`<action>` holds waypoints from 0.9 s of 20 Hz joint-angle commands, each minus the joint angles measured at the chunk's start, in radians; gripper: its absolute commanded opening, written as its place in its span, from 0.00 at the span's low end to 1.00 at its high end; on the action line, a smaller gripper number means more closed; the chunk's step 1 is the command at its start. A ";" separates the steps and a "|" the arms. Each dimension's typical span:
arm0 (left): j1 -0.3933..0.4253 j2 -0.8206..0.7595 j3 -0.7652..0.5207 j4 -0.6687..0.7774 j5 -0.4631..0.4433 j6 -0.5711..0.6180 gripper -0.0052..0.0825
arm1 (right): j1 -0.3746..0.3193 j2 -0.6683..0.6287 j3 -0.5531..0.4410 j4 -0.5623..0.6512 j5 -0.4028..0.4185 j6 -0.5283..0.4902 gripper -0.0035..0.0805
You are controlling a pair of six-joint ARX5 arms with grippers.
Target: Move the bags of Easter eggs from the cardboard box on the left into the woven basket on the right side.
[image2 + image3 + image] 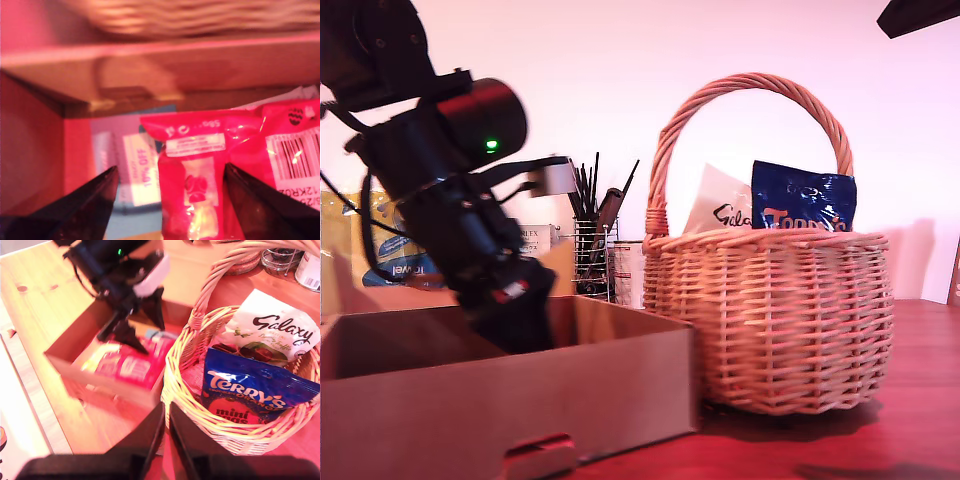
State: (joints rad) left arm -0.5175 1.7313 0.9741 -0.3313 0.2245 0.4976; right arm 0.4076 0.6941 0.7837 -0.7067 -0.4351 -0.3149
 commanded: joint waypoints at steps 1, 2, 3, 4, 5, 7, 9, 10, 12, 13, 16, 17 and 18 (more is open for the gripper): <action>-0.008 -0.016 -0.014 -0.013 0.007 0.007 0.74 | 0.000 -0.003 0.017 0.005 -0.001 -0.003 0.03; -0.017 -0.045 -0.013 -0.011 0.007 0.007 0.74 | 0.000 -0.003 0.017 0.005 -0.001 -0.003 0.03; -0.026 -0.073 -0.013 -0.017 0.010 -0.007 0.75 | 0.000 -0.003 0.017 0.005 -0.001 -0.003 0.03; -0.032 -0.100 -0.013 -0.035 0.014 -0.039 0.75 | 0.001 -0.003 0.017 0.005 -0.001 -0.003 0.03; -0.039 -0.124 -0.013 -0.057 0.014 -0.047 0.75 | 0.001 -0.003 0.017 0.006 -0.001 -0.003 0.03; -0.061 -0.161 -0.013 -0.083 0.014 -0.079 0.75 | 0.003 -0.003 0.017 0.006 -0.001 -0.003 0.03; -0.075 -0.167 -0.014 -0.103 -0.004 -0.079 0.80 | 0.005 -0.003 0.017 0.007 -0.001 -0.003 0.03; -0.075 -0.161 -0.017 -0.116 -0.019 -0.079 0.86 | 0.005 -0.003 0.017 0.008 -0.001 -0.003 0.03; -0.075 -0.149 -0.017 -0.098 -0.042 -0.081 0.91 | 0.005 -0.003 0.017 0.010 -0.001 -0.003 0.03; -0.077 -0.149 -0.017 -0.087 -0.034 -0.115 0.91 | 0.005 -0.003 0.017 0.010 -0.001 -0.003 0.03; -0.076 -0.149 -0.016 -0.062 -0.034 -0.142 0.91 | 0.005 -0.003 0.017 0.010 -0.001 -0.003 0.03; -0.076 -0.149 -0.016 -0.055 -0.031 -0.161 0.91 | 0.005 -0.003 0.017 0.010 -0.001 -0.003 0.03; -0.077 -0.149 -0.016 -0.043 -0.032 -0.166 0.91 | 0.005 -0.003 0.017 0.011 -0.001 -0.003 0.03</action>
State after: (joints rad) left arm -0.5922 1.5753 0.9726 -0.3870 0.1886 0.3420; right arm 0.4076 0.6941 0.7837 -0.7032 -0.4351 -0.3153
